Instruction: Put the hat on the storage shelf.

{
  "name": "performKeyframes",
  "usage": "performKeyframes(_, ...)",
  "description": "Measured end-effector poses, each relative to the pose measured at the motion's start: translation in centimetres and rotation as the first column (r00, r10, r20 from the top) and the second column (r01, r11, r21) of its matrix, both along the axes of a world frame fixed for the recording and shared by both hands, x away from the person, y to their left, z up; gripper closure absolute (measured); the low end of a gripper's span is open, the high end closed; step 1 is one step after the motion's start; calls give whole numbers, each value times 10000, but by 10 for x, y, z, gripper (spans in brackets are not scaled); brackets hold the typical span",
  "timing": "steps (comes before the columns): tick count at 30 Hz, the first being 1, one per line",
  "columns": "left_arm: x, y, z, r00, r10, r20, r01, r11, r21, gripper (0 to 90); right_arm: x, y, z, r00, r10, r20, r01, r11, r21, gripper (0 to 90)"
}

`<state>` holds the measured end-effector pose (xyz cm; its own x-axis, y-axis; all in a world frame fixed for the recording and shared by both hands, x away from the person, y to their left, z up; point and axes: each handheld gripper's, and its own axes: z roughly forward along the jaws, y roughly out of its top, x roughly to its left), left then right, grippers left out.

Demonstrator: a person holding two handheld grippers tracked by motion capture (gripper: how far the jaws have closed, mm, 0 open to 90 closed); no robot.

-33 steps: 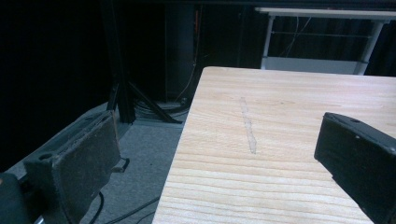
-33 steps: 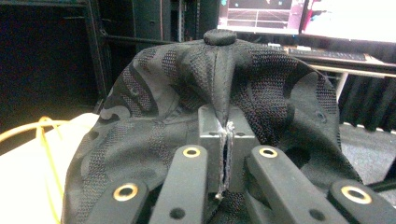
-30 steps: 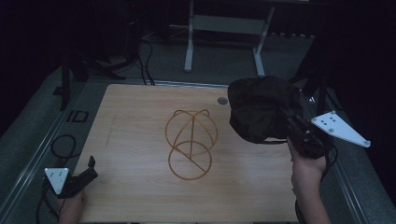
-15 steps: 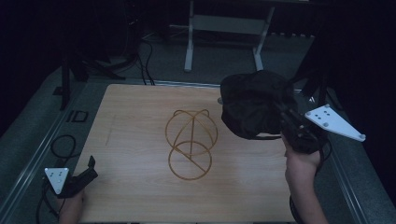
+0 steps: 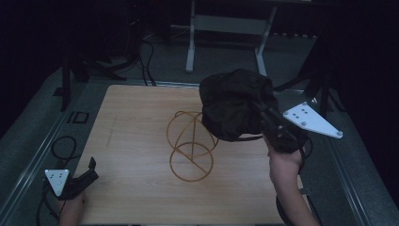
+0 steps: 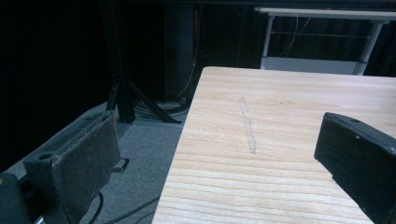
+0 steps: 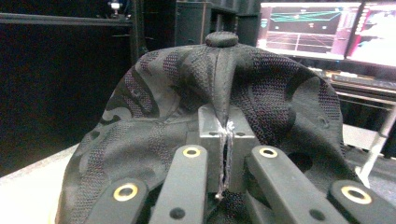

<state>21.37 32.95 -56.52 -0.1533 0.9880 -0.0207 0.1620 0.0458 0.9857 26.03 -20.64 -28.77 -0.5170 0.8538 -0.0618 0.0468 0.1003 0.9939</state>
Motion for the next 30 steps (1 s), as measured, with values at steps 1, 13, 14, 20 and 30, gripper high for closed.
performKeyframes(1,0,0,0,10000,0,0,0,10000,0,6,0,3,0,10000,70,10,-70,10000,-33,880)
performKeyframes(13,0,0,0,10000,-42,22,42,10000,3,7,0,34,0,9972,739,69,-739,9972,-105,880)
performKeyframes(14,0,0,0,10000,-51,19,51,10000,4,6,0,39,0,9964,841,70,-841,9964,-65,880)
performKeyframes(20,0,0,0,10000,-69,35,69,10000,-20,6,-1,52,1,9936,1123,102,-1123,9937,-53,880)
performKeyframes(30,-1,1,0,9999,-95,34,95,10000,-26,6,0,73,-4,9871,1599,0,-1599,9871,-75,880)
